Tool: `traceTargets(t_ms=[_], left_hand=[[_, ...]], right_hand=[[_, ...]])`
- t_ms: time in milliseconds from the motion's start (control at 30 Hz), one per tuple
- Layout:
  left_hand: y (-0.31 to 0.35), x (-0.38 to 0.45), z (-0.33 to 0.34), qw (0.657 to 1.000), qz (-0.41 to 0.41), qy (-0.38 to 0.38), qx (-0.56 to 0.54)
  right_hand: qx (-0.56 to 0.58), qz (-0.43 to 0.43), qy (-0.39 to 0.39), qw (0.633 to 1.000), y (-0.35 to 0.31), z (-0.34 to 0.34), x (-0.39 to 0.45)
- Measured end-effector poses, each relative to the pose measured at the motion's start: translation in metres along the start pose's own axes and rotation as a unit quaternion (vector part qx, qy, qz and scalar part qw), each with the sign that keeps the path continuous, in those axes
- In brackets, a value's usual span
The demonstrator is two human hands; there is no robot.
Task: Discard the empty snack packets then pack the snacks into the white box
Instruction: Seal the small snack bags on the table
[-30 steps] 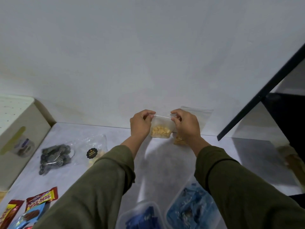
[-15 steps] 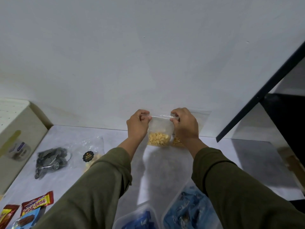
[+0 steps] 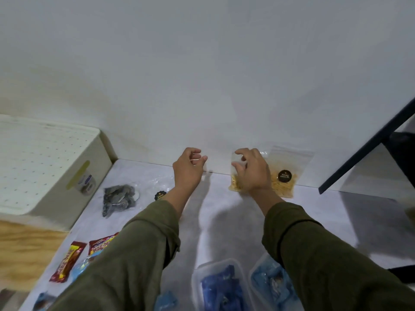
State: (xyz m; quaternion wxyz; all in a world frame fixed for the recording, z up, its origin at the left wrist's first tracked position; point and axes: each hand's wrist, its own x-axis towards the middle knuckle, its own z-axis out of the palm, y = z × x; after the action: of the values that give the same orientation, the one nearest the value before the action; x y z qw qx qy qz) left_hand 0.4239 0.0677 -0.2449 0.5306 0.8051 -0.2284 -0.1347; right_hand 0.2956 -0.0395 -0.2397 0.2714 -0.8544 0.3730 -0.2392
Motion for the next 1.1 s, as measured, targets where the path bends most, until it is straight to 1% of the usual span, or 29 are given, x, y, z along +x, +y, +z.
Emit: traceTargets(t_ms=[167, 300, 433, 600, 700, 800, 1000, 1100], left_hand=[[-0.047, -0.002, -0.063, 0.998, -0.052, 0.020, 0.037], [-0.095, 0.004, -0.095, 0.988, -0.113, 0.000, 0.102], [-0.129, 0.010, -0.110, 0.983, -0.136, -0.025, 0.124], [-0.148, 0.023, -0.109, 0.981, -0.131, -0.066, 0.124], [-0.148, 0.032, -0.105, 0.982, -0.145, -0.075, 0.094], [-0.143, 0.036, -0.104, 0.986, -0.129, -0.069, 0.075], [-0.115, 0.036, -0.108, 0.993, -0.091, -0.076, -0.013], [-0.094, 0.036, -0.111, 0.994, -0.053, -0.080, -0.050]], right_hand=[[0.040, -0.014, -0.069, 0.997, -0.036, 0.058, -0.027], [0.066, 0.009, -0.110, 0.992, -0.057, 0.111, -0.040], [0.054, 0.054, -0.165, 0.983, -0.069, 0.156, -0.039], [0.043, 0.107, -0.199, 0.973, -0.075, 0.190, -0.036], [0.051, 0.110, -0.196, 0.973, -0.077, 0.200, -0.032], [0.067, 0.101, -0.187, 0.975, -0.083, 0.197, -0.031], [0.120, 0.104, -0.130, 0.979, -0.097, 0.164, -0.026], [0.132, 0.094, -0.095, 0.982, -0.107, 0.139, -0.023]])
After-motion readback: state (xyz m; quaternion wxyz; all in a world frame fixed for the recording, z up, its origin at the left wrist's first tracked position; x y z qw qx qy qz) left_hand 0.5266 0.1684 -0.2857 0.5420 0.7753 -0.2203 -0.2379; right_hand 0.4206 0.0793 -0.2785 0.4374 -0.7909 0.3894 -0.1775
